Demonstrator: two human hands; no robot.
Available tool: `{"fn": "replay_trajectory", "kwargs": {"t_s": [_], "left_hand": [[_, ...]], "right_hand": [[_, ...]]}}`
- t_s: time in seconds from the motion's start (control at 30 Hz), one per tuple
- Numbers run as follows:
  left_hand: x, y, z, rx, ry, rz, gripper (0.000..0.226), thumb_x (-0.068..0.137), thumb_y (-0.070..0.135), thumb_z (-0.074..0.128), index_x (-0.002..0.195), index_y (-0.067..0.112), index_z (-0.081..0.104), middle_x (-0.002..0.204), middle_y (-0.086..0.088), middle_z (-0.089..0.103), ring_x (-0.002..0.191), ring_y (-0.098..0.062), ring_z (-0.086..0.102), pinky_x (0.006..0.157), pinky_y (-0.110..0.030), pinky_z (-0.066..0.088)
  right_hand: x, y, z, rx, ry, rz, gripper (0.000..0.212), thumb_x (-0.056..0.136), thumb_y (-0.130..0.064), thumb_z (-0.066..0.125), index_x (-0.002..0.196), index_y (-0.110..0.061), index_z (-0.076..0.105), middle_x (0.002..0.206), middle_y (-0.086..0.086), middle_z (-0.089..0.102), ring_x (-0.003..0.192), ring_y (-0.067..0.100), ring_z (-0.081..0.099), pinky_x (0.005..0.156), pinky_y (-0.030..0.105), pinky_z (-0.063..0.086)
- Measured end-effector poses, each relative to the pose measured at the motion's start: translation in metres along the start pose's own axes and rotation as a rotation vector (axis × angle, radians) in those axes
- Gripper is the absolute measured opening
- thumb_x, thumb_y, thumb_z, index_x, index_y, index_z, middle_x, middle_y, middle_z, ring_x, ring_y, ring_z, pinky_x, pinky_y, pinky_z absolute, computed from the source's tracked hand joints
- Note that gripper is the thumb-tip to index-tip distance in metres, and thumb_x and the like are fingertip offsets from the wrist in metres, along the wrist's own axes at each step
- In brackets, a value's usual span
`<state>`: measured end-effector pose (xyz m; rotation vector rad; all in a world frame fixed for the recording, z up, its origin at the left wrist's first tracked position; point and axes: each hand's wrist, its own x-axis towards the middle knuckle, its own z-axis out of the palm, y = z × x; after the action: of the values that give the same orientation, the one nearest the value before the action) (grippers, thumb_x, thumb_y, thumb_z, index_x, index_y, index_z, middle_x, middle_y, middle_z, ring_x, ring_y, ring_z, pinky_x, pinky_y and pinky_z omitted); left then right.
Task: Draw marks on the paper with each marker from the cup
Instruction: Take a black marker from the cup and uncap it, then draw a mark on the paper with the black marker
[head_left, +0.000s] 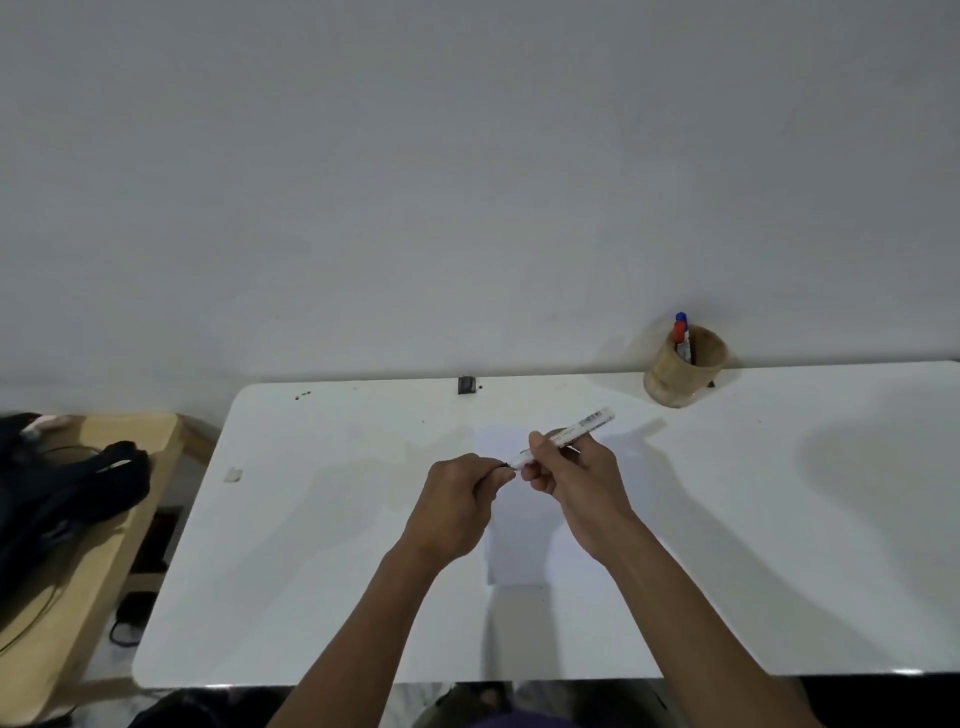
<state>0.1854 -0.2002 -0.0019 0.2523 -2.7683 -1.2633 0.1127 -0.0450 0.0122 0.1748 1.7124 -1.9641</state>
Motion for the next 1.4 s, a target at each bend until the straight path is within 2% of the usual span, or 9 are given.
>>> {"fn": "replay_trajectory", "kwargs": {"t_s": [0.17,0.33,0.4,0.5,0.73,1.13,1.23,1.33,1.4], "left_hand": [[-0.008,-0.027,-0.007,-0.066,-0.018,-0.158,0.030,0.099,0.030,0.058,0.085,0.009,0.074,0.064,0.007,0.062,0.053,-0.003,0.055,0.064,-0.033,0.054],[-0.003,-0.042,-0.004,0.032,0.038,-0.203,0.038,0.100,0.026,0.056,0.076,-0.003,0.062,0.067,-0.019,0.061,0.061,-0.029,0.049,0.066,-0.045,0.048],[0.005,-0.049,-0.002,0.051,0.077,-0.258,0.027,0.098,0.022,0.060,0.079,0.003,0.063,0.066,-0.014,0.062,0.062,-0.027,0.050,0.065,-0.041,0.047],[0.024,-0.054,-0.003,0.072,0.128,-0.379,0.019,0.095,0.023,0.064,0.108,0.010,0.060,0.081,-0.010,0.071,0.076,-0.030,0.064,0.069,-0.036,0.048],[0.074,-0.065,-0.002,0.198,0.114,-0.372,0.012,0.095,0.010,0.056,0.100,0.004,0.063,0.103,-0.012,0.064,0.089,-0.032,0.061,0.078,-0.041,0.051],[0.091,-0.092,0.008,0.122,0.027,-0.468,0.012,0.089,0.014,0.067,0.095,0.004,0.069,0.096,-0.014,0.063,0.088,-0.034,0.061,0.075,-0.036,0.047],[0.091,-0.094,0.009,0.094,0.027,-0.488,0.023,0.089,0.017,0.069,0.109,0.006,0.068,0.103,-0.013,0.066,0.098,-0.033,0.063,0.078,-0.031,0.043],[0.079,-0.090,0.010,0.033,0.077,-0.512,0.053,0.091,0.018,0.066,0.139,0.009,0.047,0.117,-0.014,0.065,0.110,-0.031,0.061,0.092,-0.035,0.048],[0.059,-0.085,0.015,0.007,0.160,-0.495,0.055,0.093,0.017,0.060,0.143,0.013,0.037,0.125,-0.015,0.059,0.116,-0.031,0.058,0.098,-0.040,0.048]], "right_hand": [[0.012,-0.014,-0.021,0.096,0.065,-0.028,0.010,0.096,-0.010,0.069,0.096,-0.001,0.067,0.087,0.019,0.072,0.068,0.021,0.067,0.064,0.026,0.058],[0.021,-0.014,-0.028,0.126,0.072,-0.019,0.007,0.096,-0.011,0.069,0.092,-0.006,0.066,0.084,0.015,0.073,0.066,0.020,0.068,0.063,0.026,0.059],[0.023,-0.007,-0.026,0.123,0.072,-0.010,0.008,0.096,-0.012,0.069,0.093,-0.005,0.066,0.082,0.013,0.074,0.067,0.020,0.068,0.064,0.026,0.059],[0.027,0.002,-0.022,0.122,0.083,-0.004,0.011,0.096,-0.014,0.070,0.095,-0.004,0.066,0.079,0.010,0.074,0.067,0.021,0.069,0.066,0.028,0.059],[0.036,0.012,-0.013,0.135,0.121,0.003,0.012,0.097,-0.015,0.069,0.096,-0.004,0.065,0.082,0.013,0.072,0.067,0.021,0.068,0.066,0.028,0.059],[0.043,0.021,-0.013,0.131,0.137,0.007,0.011,0.096,-0.014,0.071,0.096,-0.005,0.065,0.083,0.015,0.073,0.069,0.024,0.068,0.071,0.034,0.058],[0.044,0.025,-0.013,0.121,0.139,0.009,0.010,0.095,-0.015,0.072,0.096,-0.007,0.067,0.082,0.013,0.074,0.068,0.023,0.069,0.071,0.033,0.059],[0.047,0.029,-0.014,0.121,0.131,0.005,0.006,0.094,-0.015,0.073,0.096,-0.010,0.069,0.080,0.010,0.075,0.068,0.022,0.070,0.069,0.031,0.059],[0.049,0.030,-0.016,0.125,0.120,-0.006,0.006,0.093,-0.014,0.075,0.096,-0.012,0.071,0.081,0.009,0.076,0.070,0.023,0.072,0.069,0.030,0.059]]}}
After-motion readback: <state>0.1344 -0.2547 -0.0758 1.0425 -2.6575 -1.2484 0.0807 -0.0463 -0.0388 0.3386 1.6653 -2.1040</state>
